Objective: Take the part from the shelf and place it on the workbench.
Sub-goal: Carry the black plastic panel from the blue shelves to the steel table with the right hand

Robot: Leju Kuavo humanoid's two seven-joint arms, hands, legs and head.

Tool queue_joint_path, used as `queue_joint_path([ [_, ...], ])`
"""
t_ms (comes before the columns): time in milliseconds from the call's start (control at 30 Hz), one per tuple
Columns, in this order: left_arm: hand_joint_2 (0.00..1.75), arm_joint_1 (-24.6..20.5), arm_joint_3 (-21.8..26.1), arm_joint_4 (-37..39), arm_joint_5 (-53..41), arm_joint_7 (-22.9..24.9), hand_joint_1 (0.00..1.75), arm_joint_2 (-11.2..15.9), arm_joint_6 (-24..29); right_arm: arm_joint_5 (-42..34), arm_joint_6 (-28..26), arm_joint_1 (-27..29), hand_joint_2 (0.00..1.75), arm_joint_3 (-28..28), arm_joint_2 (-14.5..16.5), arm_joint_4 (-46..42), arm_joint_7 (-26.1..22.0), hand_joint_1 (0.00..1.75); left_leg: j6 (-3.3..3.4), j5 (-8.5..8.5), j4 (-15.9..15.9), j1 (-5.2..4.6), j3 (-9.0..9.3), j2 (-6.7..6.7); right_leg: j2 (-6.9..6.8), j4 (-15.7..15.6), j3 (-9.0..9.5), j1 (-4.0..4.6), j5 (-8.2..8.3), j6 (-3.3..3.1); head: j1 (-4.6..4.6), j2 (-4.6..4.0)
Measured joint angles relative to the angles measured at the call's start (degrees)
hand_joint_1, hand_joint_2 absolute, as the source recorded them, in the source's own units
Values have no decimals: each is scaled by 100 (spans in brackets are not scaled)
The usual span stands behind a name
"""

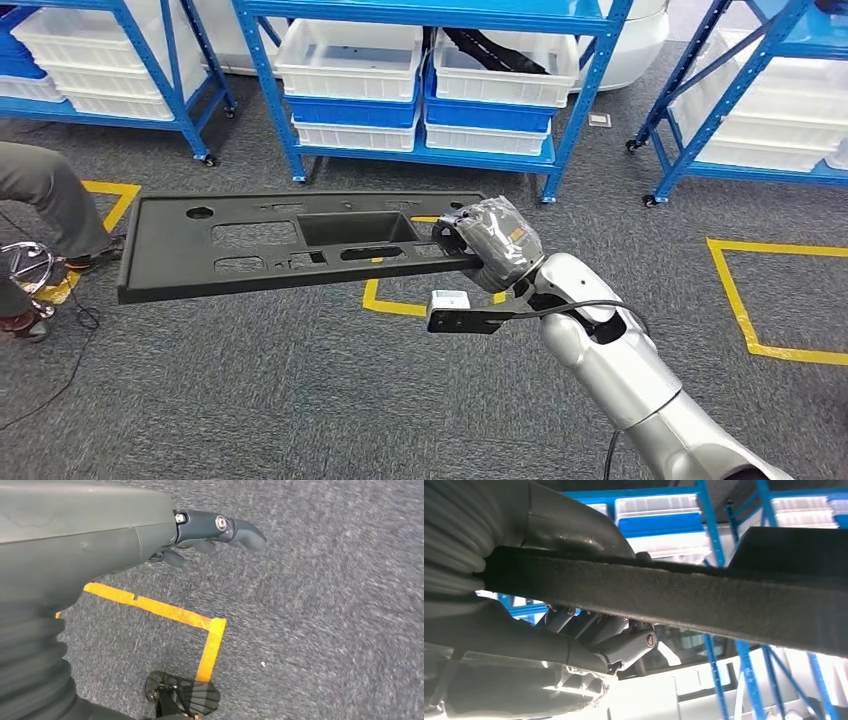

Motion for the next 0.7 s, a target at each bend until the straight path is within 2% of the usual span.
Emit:
queue_joint_path([
  [67, 175, 6, 16, 0, 1, -4, 0, -9, 1, 3, 0, -12, 175, 0, 7, -1, -1, 175, 116, 72, -55, 24, -43, -85, 128, 181, -106, -11, -133, 34, 8, 0],
  [100, 175, 4, 20, 0, 1, -7, 0, -13, 1, 5, 0, -17, 175, 1, 2, 0, -1, 175, 163, 113, -75, 39, -72, -129, 244, 442, -227, -25, -291, 29, 15, 0],
  [167, 175, 1, 28, 0, 1, -11, 0, -15, 1, 8, 1, -18, 175, 6, -9, 3, -2, 175, 200, 178, -73, 36, -159, -230, 412, 1211, -552, -67, -660, 1, 29, 0],
  [200, 175, 4, 35, 0, 1, -12, 0, -17, 1, 10, 1, -12, 175, 10, -15, 5, -3, 175, 195, 210, -72, 36, -200, -290, 435, 1526, -676, -85, -779, 11, 32, 0],
  [233, 175, 7, 43, 0, 1, -12, 0, -20, 0, 14, 2, -7, 175, 13, -18, 7, -5, 175, 182, 242, -69, 38, -239, -350, 444, 1657, -710, -102, -812, 43, 32, 0],
  [267, 175, 11, 50, 0, 0, -12, 0, -24, 0, 19, 2, -4, 175, 15, -22, 8, -7, 175, 161, 272, -67, 43, -270, -415, 452, 1549, -624, -120, -752, 93, 36, 0],
  [300, 175, 13, 54, 0, -1, -12, 0, -28, 0, 22, 2, -4, 175, 15, -26, 8, -9, 175, 134, 299, -64, 50, -293, -480, 477, 1218, -429, -145, -618, 150, 38, 0],
  [333, 175, 14, 57, 0, -1, -12, 0, -30, 0, 25, 2, -6, 175, 15, -29, 8, -9, 175, 101, 325, -62, 57, -311, -541, 559, 773, -188, -180, -479, 200, 44, 0],
  [367, 175, 12, 59, 0, -1, -13, 0, -30, 1, 26, 2, -8, 175, 16, -32, 8, -10, 175, 63, 349, -56, 52, -332, -599, 638, 386, 14, -191, -361, 226, 49, -1],
  [400, 175, 12, 61, 0, -1, -14, 0, -28, 1, 26, 2, -10, 175, 17, -32, 8, -11, 175, 22, 377, -57, 46, -353, -645, 698, 128, 144, -198, -286, 225, 49, -1],
  [433, 175, 14, 64, 0, -1, -15, 0, -26, 1, 27, 1, -11, 175, 21, -28, 8, -15, 175, -21, 408, -61, 41, -375, -684, 733, 23, 188, -188, -257, 202, 50, -1],
  [467, 175, 21, 67, 1, -1, -15, 0, -24, 2, 30, 1, -11, 175, 28, -26, 8, -19, 175, -65, 442, -71, 40, -395, -722, 700, 33, 180, -157, -235, 168, 49, -1],
  [500, 175, 31, 72, 1, -2, -16, 0, -22, 2, 38, -1, -11, 175, 37, -24, 8, -22, 175, -103, 470, -81, 55, -415, -747, 654, 41, 171, -167, -209, 125, 48, 0],
  [533, 175, 42, 76, 1, -5, -16, 0, -23, 1, 50, -3, -12, 175, 48, -21, 8, -24, 175, -131, 452, -53, 63, -442, -705, 610, 44, 157, -174, -182, 83, 46, 0],
  [567, 175, 47, 81, 1, -9, -16, 0, -23, 1, 60, -7, -12, 175, 57, -21, 8, -25, 175, -151, 368, 51, 66, -495, -616, 565, 41, 143, -182, -153, 34, 37, 0],
  [600, 175, 45, 88, 1, -11, -16, 0, -22, 0, 69, -15, -12, 175, 63, -21, 8, -29, 175, -163, 205, 279, 66, -593, -501, 516, 34, 125, -190, -125, -15, 26, 0],
  [633, 175, 40, 94, 1, -14, -16, 0, -20, -1, 73, -23, -10, 175, 70, -22, 9, -34, 175, -171, -11, 623, 60, -731, -386, 467, 35, 100, -169, -106, -52, 17, 0],
  [700, 175, 31, 105, 0, -14, -16, 0, -16, -1, 80, -36, -2, 175, 87, -25, 16, -49, 175, -184, -393, 1391, 59, -1032, -310, 359, 38, 48, -118, -80, -101, 11, 0],
])
